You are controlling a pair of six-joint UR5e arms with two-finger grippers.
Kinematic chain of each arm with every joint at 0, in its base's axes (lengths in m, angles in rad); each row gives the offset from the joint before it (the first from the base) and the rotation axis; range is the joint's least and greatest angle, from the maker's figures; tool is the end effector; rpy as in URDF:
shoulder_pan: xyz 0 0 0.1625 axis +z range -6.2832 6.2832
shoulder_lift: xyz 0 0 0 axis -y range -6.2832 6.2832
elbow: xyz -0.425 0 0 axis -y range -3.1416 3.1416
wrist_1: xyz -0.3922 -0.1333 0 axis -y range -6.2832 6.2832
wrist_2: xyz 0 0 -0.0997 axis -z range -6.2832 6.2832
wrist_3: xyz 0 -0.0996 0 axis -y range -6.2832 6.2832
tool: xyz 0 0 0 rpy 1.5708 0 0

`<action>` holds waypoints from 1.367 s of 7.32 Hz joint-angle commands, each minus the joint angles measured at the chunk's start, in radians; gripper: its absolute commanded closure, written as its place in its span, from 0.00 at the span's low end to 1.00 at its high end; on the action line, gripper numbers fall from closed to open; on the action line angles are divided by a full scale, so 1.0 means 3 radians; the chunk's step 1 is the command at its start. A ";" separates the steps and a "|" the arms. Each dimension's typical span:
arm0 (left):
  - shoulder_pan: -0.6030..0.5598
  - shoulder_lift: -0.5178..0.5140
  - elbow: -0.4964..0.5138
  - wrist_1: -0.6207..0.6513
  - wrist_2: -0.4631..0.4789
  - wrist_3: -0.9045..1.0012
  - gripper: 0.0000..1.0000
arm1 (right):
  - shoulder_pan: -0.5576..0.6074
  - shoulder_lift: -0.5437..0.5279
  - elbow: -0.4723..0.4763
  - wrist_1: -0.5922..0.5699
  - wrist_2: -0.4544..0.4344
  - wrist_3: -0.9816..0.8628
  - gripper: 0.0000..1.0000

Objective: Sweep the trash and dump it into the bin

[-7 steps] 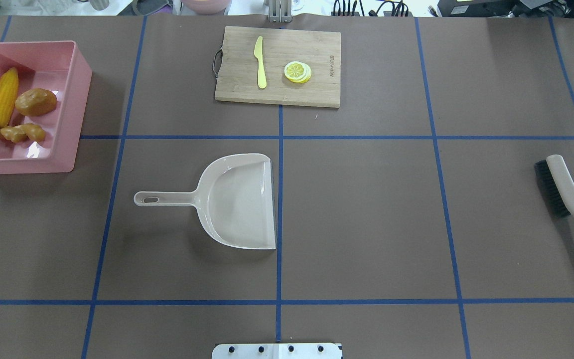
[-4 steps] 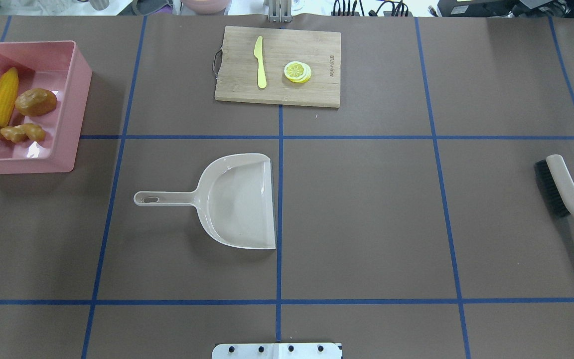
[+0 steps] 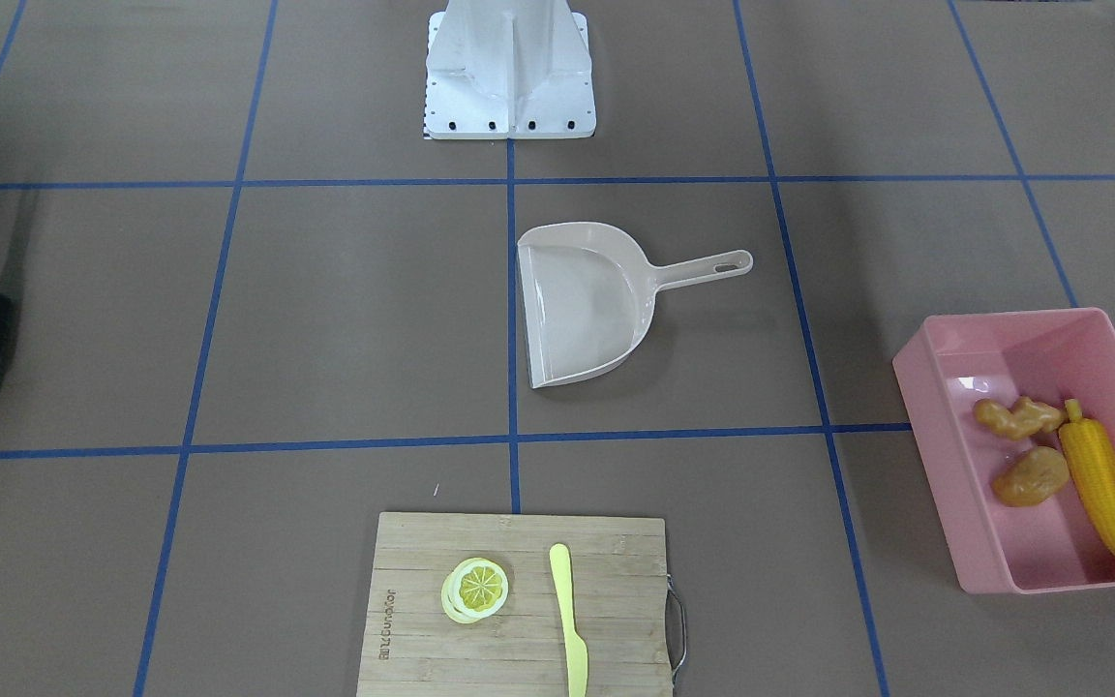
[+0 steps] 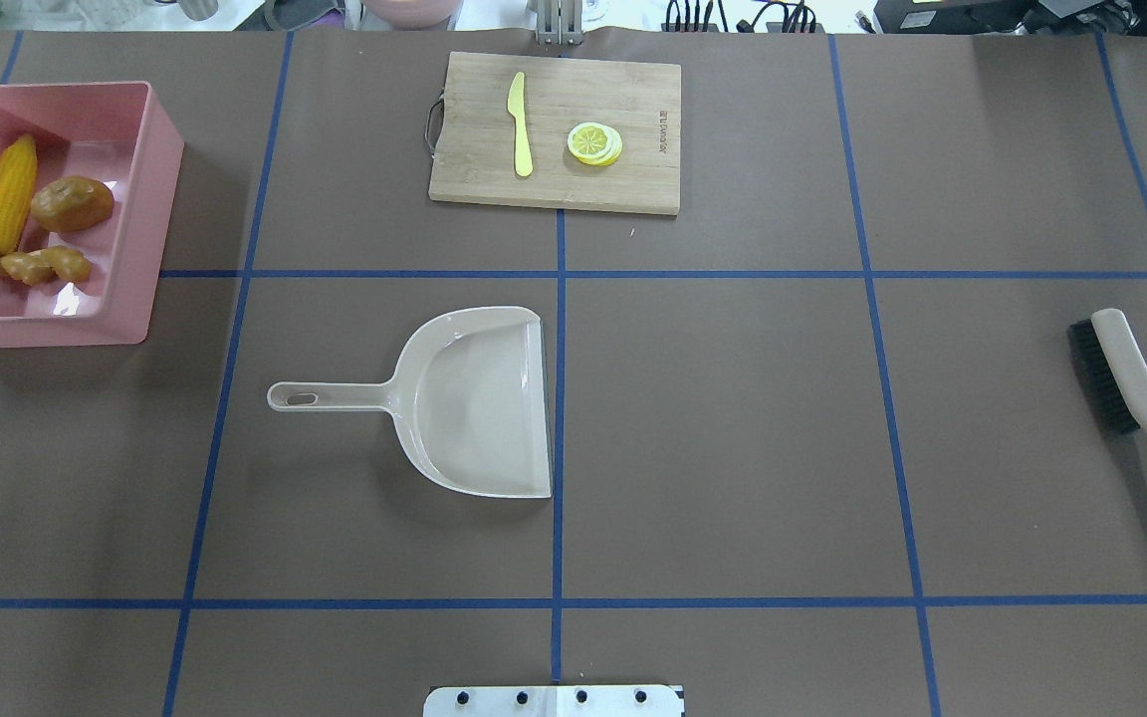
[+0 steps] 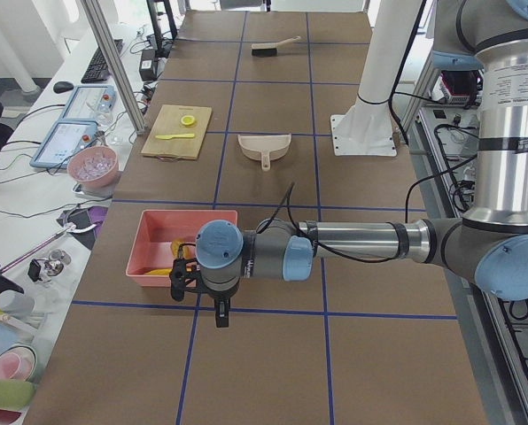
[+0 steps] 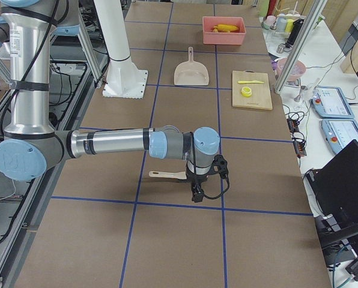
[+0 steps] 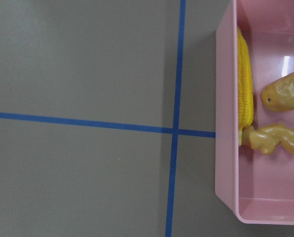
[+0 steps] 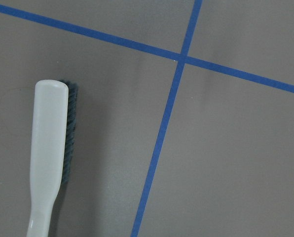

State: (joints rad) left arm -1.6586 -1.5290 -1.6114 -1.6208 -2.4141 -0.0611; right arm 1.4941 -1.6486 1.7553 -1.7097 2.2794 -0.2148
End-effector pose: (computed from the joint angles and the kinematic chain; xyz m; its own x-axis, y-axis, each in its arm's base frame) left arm -0.1005 -0.4702 0.6489 0.6590 -0.0827 -0.7475 0.1281 0.9918 0.0032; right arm 0.0335 -0.4581 0.6232 0.7249 -0.2488 0.6424 0.2365 0.9657 0.1072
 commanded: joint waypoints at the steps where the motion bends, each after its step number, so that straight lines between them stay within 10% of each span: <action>1: -0.0004 0.0055 -0.0079 0.0227 0.0024 0.0594 0.02 | 0.0000 0.0004 0.0004 0.0003 0.0010 0.0000 0.00; 10: 0.0037 0.0183 -0.0223 0.0254 0.0321 0.0705 0.02 | 0.0000 0.0019 0.0019 0.0028 0.0031 -0.0005 0.00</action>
State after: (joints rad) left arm -1.6486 -1.4730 -1.6770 -1.5454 -2.3174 0.1515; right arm 1.4941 -1.6450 1.7597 -1.7064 2.2874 -0.2151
